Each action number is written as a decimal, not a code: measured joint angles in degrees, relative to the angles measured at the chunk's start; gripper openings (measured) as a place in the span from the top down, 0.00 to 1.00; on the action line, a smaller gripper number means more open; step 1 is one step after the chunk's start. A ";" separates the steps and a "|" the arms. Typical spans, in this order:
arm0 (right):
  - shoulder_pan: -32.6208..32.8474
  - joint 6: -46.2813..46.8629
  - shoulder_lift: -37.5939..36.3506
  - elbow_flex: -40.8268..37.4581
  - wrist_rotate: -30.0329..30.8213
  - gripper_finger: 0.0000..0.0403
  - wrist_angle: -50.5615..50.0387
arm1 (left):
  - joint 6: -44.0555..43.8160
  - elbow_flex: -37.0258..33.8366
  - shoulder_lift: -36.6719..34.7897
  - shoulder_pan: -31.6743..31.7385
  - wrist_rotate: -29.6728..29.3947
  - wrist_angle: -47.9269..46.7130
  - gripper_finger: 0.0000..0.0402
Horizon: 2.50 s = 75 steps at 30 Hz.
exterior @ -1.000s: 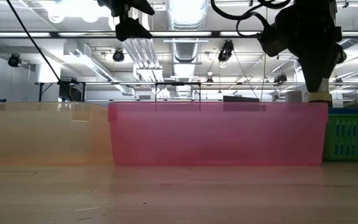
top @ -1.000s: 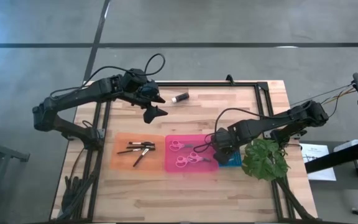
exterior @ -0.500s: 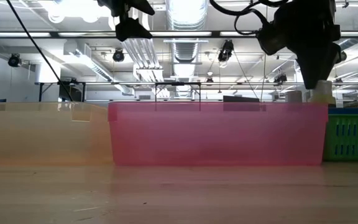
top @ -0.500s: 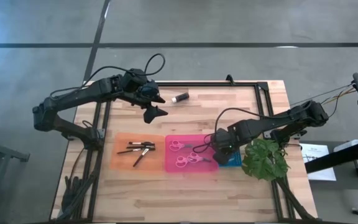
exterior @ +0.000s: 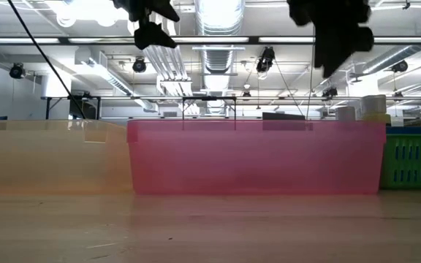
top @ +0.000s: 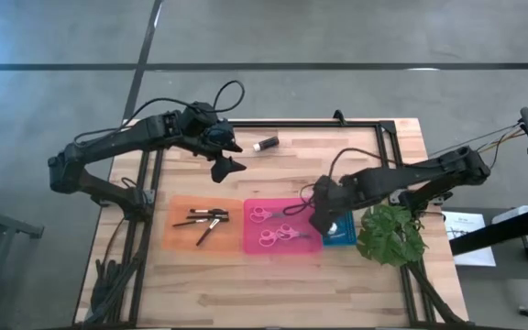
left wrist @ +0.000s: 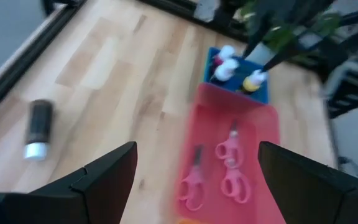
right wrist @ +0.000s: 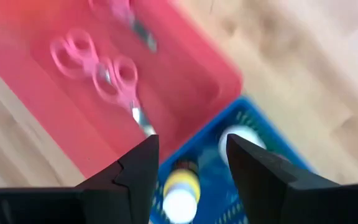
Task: Pick & Place Paint Supplies
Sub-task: Put the brown paint bottle into the blue bin
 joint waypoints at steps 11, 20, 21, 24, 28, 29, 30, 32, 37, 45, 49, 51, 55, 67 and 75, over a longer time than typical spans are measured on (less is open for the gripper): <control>-2.55 -3.80 -8.12 4.32 10.90 0.54 0.13 | 6.30 -5.41 5.29 0.01 -14.11 1.17 0.24; -3.67 -5.23 -13.44 4.30 11.27 0.54 0.08 | 26.48 -12.65 13.74 1.89 -18.78 21.66 0.30; -3.67 -5.22 -13.89 4.30 11.27 0.54 0.07 | 26.10 -12.86 14.88 2.75 -18.79 23.34 0.30; -3.65 -4.75 -14.99 4.30 11.31 0.54 0.07 | 22.19 -12.41 19.28 5.56 -17.89 25.70 0.30; -3.63 -4.80 -16.07 4.30 11.33 0.54 0.07 | 19.59 -11.07 25.27 8.28 -16.81 27.74 0.30; -3.63 -4.88 -16.33 4.28 11.37 0.54 0.08 | 19.41 -10.53 26.54 8.73 -16.31 28.08 0.30; -3.63 -5.08 -16.56 4.26 11.37 0.54 0.09 | 19.41 -10.05 27.72 9.00 -16.09 28.53 0.30; -3.65 -5.26 -16.81 4.25 11.44 0.54 0.04 | 19.43 -9.23 29.70 9.60 -15.93 28.73 0.30; -3.73 -6.55 -17.42 4.21 11.46 0.54 -0.14 | 17.65 -8.77 32.41 11.59 -15.07 29.96 0.30; -4.62 -8.37 -17.53 4.21 11.47 0.54 -0.49 | 15.12 -8.85 34.24 13.18 -13.91 29.87 0.30; -5.16 -8.92 -17.51 4.21 11.46 0.54 -0.44 | 13.41 -7.48 33.86 13.63 -10.16 31.84 0.30; -5.58 -9.18 -17.51 4.21 11.46 0.54 -0.42 | 12.16 -6.05 34.08 13.76 -8.26 33.37 0.30; -6.15 -9.33 -17.51 4.19 11.44 0.54 -0.19 | 10.89 -3.51 36.32 14.02 -7.27 35.00 0.30; -6.10 -7.58 -17.51 4.19 11.22 0.54 0.09 | 11.03 9.88 46.72 14.40 -9.29 23.59 0.30; -6.10 -7.97 -17.43 4.18 11.26 0.54 0.11 | 13.27 11.04 47.32 14.45 -9.45 22.59 0.30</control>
